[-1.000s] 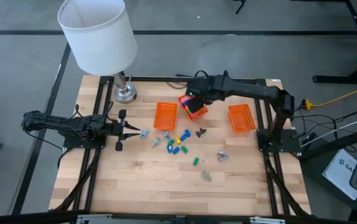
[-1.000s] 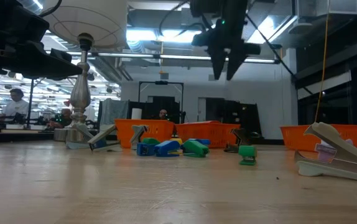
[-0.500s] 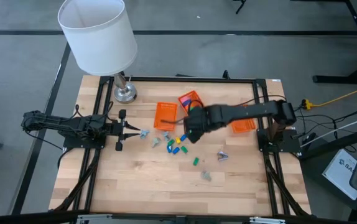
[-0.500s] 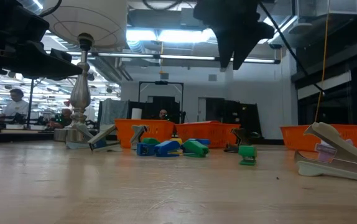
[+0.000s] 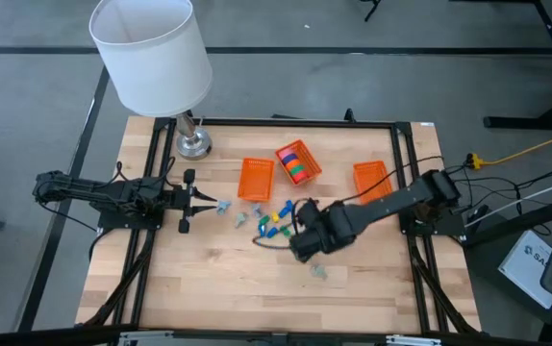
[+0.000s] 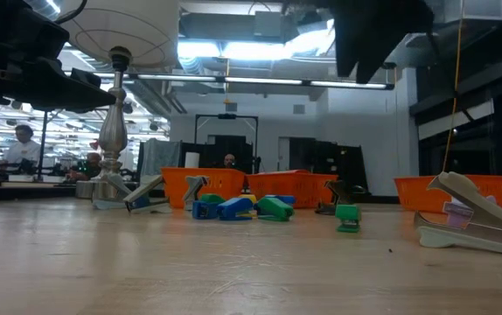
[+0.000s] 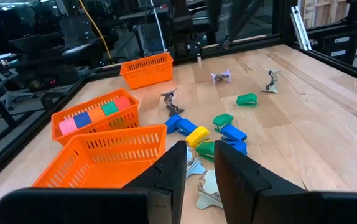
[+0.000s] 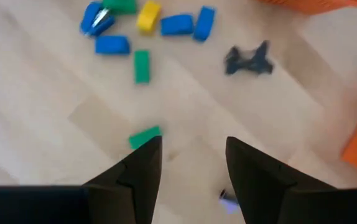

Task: Pick and place Stapler, Stapler remover, tape
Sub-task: Put the violet staple remover into the right orange bin

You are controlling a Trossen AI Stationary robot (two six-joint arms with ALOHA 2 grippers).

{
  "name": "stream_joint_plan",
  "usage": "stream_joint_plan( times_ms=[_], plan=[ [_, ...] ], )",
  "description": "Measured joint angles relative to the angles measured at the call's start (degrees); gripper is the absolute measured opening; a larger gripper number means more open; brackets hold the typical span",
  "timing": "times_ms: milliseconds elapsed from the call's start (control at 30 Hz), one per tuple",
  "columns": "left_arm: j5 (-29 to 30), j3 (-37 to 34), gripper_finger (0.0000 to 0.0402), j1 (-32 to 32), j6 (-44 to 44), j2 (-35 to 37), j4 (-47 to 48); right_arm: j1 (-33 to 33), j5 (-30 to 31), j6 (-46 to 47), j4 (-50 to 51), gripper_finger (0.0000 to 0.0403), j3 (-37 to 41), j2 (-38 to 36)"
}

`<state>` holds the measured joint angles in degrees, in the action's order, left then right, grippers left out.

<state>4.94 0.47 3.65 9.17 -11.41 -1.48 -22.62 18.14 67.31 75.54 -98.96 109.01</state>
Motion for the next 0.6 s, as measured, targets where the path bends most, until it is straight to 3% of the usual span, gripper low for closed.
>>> stream_joint_plan(
  times_ms=[300, 600],
  plan=[
    [-0.01, 0.0, 0.0077, -0.01, 0.0, 0.01, 0.0, -4.34, -3.77, -8.12, -3.98, 0.018, 0.0, 0.05],
    [-0.01, 0.0, 0.0078, 0.01, 0.0, 0.0, 0.0, -4.15, -5.28, -18.4, -9.99, 0.018, 0.0, 0.05]
  ],
)
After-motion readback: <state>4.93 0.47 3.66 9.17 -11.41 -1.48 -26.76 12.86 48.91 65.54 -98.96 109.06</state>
